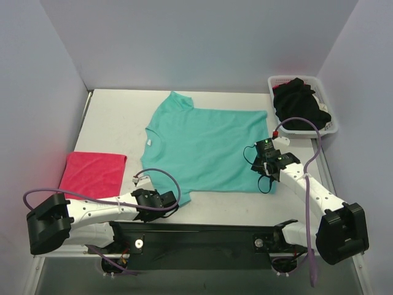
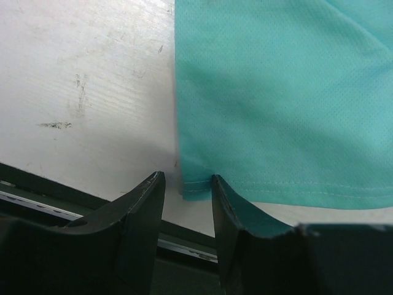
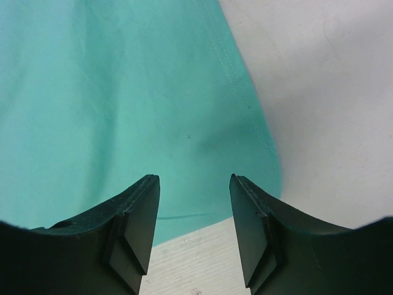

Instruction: Fold and stack the t-shirts

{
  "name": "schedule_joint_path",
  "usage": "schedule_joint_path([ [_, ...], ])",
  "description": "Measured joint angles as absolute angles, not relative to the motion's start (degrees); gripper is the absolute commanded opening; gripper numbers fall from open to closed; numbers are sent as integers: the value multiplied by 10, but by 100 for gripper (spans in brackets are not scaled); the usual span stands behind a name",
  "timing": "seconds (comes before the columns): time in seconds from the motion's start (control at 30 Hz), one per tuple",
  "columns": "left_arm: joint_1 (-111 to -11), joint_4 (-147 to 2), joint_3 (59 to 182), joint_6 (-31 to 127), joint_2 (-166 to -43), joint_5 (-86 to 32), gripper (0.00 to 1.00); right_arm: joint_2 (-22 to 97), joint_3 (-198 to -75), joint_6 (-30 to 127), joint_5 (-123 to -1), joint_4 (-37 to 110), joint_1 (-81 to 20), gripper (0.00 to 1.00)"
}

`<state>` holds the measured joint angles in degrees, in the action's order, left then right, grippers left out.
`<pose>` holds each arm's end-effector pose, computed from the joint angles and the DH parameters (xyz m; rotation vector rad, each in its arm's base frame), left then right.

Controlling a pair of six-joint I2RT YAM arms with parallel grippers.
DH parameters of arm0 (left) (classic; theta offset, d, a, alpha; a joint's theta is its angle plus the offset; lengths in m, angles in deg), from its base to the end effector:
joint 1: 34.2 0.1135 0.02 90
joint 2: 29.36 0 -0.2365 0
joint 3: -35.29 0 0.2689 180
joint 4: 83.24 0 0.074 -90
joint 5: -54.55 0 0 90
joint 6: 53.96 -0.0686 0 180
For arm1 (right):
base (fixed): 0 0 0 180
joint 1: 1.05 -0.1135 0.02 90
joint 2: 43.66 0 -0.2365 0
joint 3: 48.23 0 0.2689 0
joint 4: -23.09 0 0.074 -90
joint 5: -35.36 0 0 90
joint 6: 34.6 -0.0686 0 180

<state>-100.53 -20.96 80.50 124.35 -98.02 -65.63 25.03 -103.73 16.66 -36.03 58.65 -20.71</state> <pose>0.1081 -0.1607 0.0938 -0.5236 2.5583 0.0596 0.2781 0.0761 0.1680 0.5350 2.3047 0.0959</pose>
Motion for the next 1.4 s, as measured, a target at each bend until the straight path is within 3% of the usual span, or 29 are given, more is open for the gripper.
schedule_joint_path([
  [0.1, -1004, -220, 801, 1242, -975, -657, 40, 250, -1037, 167, -359, 587, -207, 49],
  [0.17, -1001, -225, 800, 1239, -975, -658, 30, 250, -1037, 168, -356, 588, -207, 48],
  [0.2, -1000, -229, 799, 1238, -975, -657, 19, 250, -1037, 168, -356, 589, -207, 48],
  [0.33, -996, -242, 798, 1234, -975, -656, 0, 250, -1033, 167, -351, 590, -207, 47],
  [0.9, -994, -107, 833, 1280, -883, -704, 0, 242, -993, 120, -314, 628, -178, 48],
  [1.2, -994, -88, 834, 1288, -876, -716, 0, 221, -937, 87, -344, 641, -152, 36],
  [1.4, -994, -88, 833, 1286, -875, -716, 0, 191, -913, 70, -372, 647, -158, 35],
])
